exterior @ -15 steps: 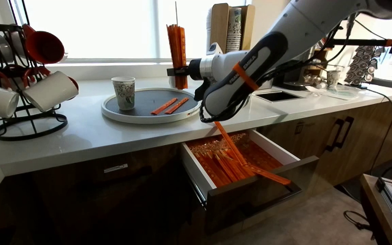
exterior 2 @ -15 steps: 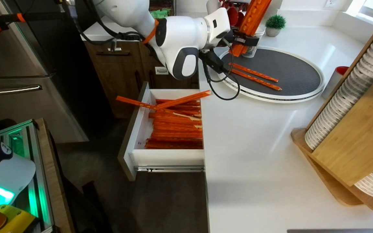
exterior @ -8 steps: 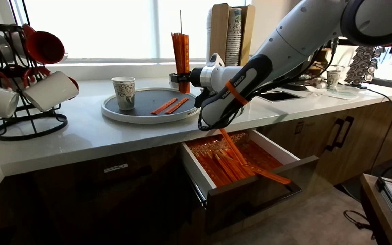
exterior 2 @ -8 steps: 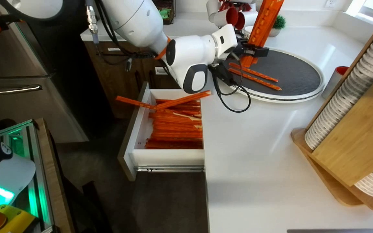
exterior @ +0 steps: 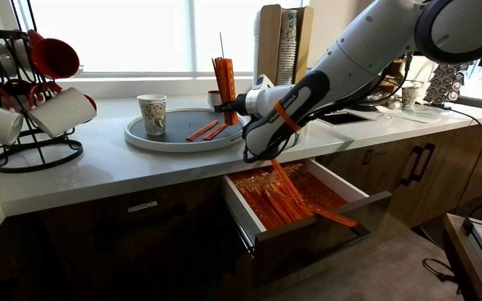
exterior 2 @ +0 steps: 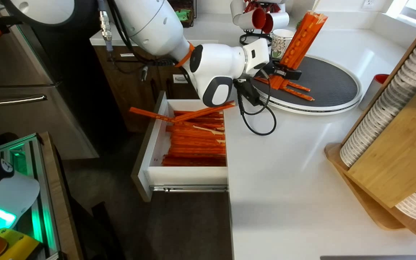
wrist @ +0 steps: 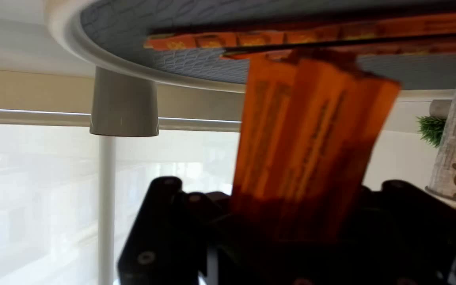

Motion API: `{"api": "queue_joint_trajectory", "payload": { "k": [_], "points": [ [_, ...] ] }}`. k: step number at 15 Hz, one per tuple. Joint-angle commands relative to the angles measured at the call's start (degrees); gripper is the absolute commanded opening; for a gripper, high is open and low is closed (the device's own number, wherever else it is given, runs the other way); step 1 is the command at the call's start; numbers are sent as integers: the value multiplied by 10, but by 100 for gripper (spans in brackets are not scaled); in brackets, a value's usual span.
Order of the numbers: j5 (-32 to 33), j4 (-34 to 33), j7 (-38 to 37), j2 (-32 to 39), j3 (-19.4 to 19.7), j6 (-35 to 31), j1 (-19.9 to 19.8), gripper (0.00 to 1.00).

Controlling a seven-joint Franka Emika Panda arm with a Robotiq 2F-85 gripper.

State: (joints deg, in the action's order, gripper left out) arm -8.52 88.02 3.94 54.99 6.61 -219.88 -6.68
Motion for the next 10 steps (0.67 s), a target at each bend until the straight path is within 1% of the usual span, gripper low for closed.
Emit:
{"api": "queue_joint_trajectory", "payload": {
  "k": [1,6,10],
  "points": [
    [-33,-1,12,-4,14,47,19,0],
    [-66,5,18,-8,32,103,37,0],
    [-79,2,17,-9,44,114,47,0]
  ]
}}
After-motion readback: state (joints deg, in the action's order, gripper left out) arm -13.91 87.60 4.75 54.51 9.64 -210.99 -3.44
